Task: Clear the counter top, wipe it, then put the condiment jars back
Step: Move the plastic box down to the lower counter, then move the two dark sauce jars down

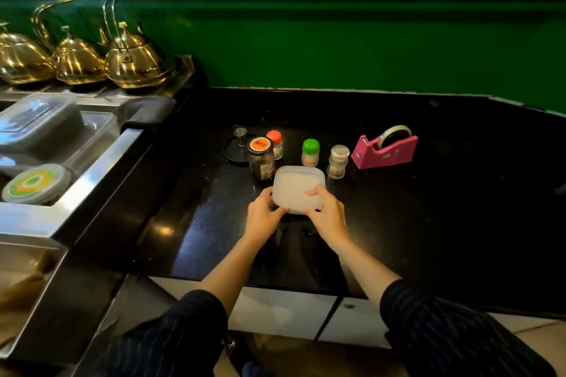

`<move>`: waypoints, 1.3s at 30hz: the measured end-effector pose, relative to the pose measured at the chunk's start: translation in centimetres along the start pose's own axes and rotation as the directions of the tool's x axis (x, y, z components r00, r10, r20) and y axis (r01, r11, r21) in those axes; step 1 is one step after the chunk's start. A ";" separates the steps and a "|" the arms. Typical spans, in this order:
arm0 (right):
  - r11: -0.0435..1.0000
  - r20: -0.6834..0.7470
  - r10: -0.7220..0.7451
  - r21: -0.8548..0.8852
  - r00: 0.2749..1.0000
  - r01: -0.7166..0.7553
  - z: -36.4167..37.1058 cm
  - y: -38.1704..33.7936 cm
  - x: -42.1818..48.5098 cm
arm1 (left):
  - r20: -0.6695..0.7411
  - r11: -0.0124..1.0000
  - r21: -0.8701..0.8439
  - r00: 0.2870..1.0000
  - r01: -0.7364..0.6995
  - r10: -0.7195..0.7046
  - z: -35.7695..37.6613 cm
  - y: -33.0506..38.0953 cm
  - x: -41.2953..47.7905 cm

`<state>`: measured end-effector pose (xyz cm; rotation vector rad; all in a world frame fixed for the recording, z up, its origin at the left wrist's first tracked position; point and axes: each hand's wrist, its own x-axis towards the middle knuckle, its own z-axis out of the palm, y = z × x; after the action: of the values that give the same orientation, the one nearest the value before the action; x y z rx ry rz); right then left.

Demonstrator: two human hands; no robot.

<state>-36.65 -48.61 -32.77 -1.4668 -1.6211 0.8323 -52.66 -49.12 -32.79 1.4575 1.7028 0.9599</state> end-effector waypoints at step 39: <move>0.888 0.018 -0.398 -0.241 0.917 0.391 16.1 -41.5 42.6 | -0.290 0.792 0.580 0.860 -0.192 0.420 -47.2 16.2 36.1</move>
<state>-71.88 -10.75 0.69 -1.2316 -1.9613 0.3884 -90.55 -16.46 3.13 2.0742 2.2028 1.0693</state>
